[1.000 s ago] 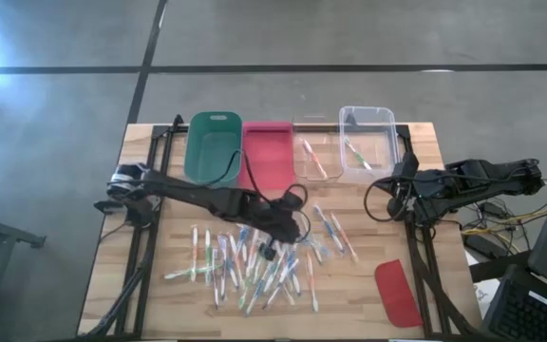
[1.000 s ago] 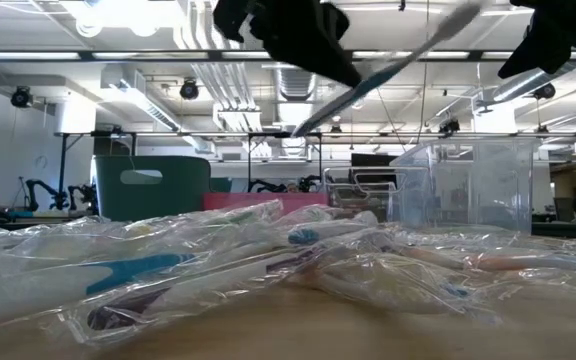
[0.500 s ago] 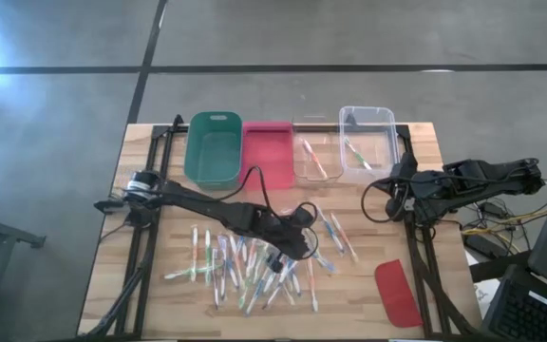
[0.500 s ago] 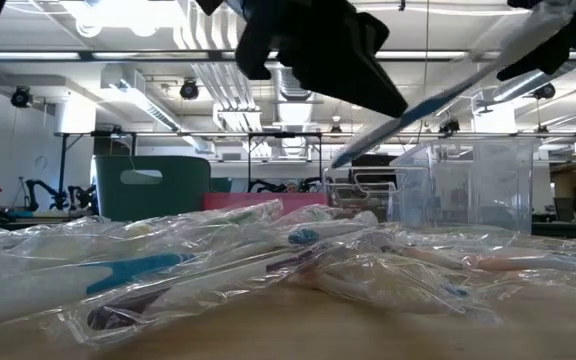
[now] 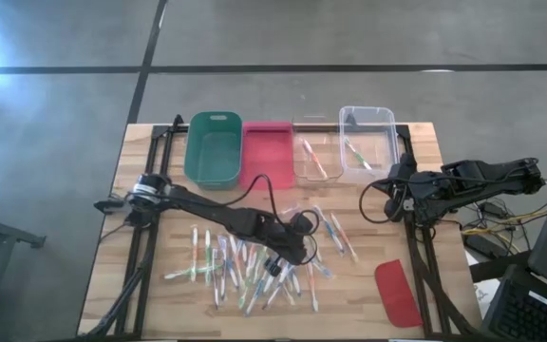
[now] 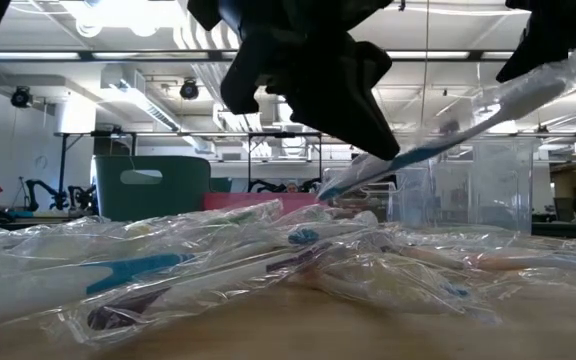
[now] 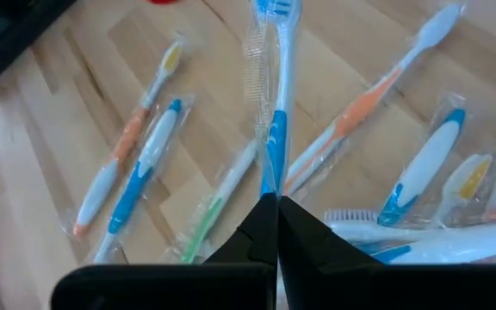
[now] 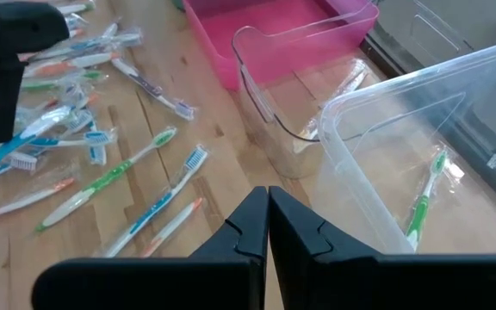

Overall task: Pick & Place Toothbrushes
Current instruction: Adjust the blue toothbrush on the table, then put the blue toothbrush into the red bin

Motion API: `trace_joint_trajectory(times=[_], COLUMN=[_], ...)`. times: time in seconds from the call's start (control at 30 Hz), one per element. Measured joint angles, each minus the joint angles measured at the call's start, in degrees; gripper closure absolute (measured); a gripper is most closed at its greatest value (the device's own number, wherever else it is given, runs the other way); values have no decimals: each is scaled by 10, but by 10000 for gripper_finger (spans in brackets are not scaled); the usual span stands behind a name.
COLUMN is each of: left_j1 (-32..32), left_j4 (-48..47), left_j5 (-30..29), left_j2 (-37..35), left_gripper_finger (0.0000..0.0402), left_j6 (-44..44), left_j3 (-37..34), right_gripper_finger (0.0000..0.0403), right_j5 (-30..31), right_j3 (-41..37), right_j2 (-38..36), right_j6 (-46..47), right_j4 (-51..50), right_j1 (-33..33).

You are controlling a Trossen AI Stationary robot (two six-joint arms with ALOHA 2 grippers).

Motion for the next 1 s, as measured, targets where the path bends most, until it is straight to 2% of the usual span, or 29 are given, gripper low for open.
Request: trace_joint_trajectory(times=[0.3, 0.73, 1.0], left_j1=[0, -1, -1], left_j4=[-17, -37, -41], left_j5=[0, -3, -13], left_j2=[3, 2, -2], left_gripper_finger=[393, 306, 282], left_j6=[0, 14, 13], left_j3=[-11, -11, -7], right_gripper_finger=[394, 394, 394], right_j5=[0, 0, 0], right_j3=[0, 0, 0], right_j2=[0, 0, 0], right_j6=[0, 0, 0], right_j4=[0, 0, 0], right_j1=[0, 0, 0])
